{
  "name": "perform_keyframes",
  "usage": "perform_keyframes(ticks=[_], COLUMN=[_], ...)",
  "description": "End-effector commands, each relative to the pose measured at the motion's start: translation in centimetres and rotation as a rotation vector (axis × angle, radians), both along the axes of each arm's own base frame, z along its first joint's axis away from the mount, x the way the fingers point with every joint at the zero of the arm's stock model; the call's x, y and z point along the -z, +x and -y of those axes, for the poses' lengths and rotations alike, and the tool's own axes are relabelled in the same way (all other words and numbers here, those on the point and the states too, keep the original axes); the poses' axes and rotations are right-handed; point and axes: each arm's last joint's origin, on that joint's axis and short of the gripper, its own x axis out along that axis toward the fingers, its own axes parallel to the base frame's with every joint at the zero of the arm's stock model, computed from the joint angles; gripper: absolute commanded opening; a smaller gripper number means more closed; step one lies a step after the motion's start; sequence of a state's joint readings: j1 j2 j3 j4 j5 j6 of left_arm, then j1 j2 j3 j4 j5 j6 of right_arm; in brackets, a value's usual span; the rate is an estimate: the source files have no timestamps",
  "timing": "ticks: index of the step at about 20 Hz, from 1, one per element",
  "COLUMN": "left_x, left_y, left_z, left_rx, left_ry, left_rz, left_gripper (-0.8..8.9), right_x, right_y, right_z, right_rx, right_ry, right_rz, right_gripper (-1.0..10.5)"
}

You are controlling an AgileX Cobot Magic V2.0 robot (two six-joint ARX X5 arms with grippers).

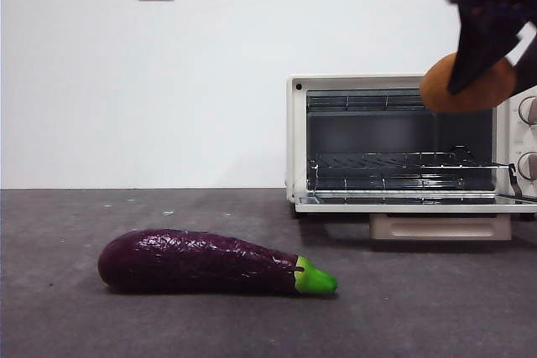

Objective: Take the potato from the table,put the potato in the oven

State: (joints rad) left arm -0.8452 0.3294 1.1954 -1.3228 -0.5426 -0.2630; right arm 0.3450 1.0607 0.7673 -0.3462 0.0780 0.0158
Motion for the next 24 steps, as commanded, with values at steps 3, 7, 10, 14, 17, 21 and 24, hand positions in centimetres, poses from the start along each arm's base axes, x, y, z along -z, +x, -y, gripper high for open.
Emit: perform_keyframes(ticks=[3,7,10,14,17,21,24], left_x=[1.2,2.3,2.6,2.6,2.6,2.6,2.6], left_y=[0.7,1.4,1.6,1.6,1.6,1.6,1.6], left_z=[0.7,1.6,1.7,1.7,1.7,1.7,1.7], left_rx=[-0.005,-0.005,-0.005,-0.009,-0.008,-0.008,-0.008], left_ry=[0.033,0.081,0.092,0.094,0.093,0.093,0.093], left_rz=[-0.035,-0.077,-0.086,-0.084,-0.084,-0.085,-0.085], left_gripper=[-0.08,-0.08,-0.08,-0.08,-0.08,-0.08,-0.08], right_x=[1.4,3.2,3.6,3.8,4.0,4.7,5.2], right_y=[3.1,5.5,6.7,8.9,11.2,13.4,14.2], right_z=[-0.8,-1.6,-2.0,-2.7,-3.5,-4.2,-4.5], right_rx=[0.045,0.064,0.071,0.098,0.104,0.115,0.137], right_ry=[0.081,0.117,0.137,0.138,0.140,0.136,0.158], right_rz=[0.067,0.086,0.119,0.136,0.118,0.076,0.060], right_gripper=[0.6,0.6,0.7,0.7,0.7,0.7,0.8])
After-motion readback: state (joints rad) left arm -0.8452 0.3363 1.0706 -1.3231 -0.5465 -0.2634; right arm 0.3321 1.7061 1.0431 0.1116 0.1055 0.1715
